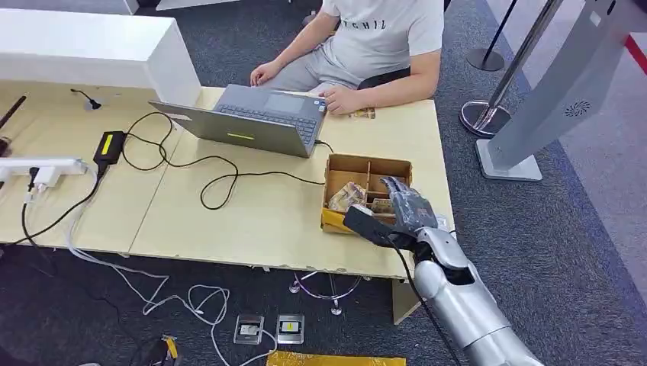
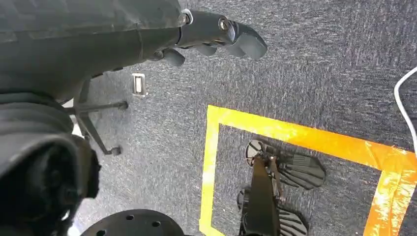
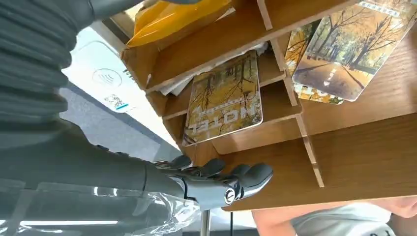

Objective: Pass the card to the sensor for recognition and then transmit it.

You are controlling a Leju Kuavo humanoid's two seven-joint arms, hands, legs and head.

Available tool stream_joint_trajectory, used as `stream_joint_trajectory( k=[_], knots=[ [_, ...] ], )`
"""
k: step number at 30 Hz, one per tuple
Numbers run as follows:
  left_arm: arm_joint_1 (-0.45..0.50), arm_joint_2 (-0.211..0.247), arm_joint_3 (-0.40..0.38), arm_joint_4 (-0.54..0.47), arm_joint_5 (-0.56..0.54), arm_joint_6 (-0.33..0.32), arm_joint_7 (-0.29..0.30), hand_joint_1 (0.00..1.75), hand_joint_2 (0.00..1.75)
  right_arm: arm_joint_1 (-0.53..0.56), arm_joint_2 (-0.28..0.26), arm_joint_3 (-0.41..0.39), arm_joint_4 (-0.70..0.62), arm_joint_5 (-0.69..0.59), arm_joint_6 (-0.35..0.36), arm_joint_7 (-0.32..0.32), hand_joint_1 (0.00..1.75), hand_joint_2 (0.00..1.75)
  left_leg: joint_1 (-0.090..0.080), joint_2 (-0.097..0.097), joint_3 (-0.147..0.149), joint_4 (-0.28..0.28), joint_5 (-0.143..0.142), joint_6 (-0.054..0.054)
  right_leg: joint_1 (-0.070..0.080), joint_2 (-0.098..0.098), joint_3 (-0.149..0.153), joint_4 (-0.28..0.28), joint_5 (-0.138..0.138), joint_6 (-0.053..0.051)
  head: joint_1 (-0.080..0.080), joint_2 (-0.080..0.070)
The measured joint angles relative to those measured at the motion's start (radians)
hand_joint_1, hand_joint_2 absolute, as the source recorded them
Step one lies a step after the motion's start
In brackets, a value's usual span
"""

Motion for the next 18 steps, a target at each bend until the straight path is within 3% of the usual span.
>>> stream_joint_trajectory(
  k=[18],
  knots=[
    [0.001,0.000,0.000,0.000,-0.006,0.000,0.000,0.00,0.00,0.000,-0.005,0.001,-0.008,-0.010,-0.014,0.003,0.00,1.75,0.000,0.000,0.000,0.000,0.000,0.000,0.000,0.000,0.000,0.000,0.000,0.000,0.000,0.000]
  ],
)
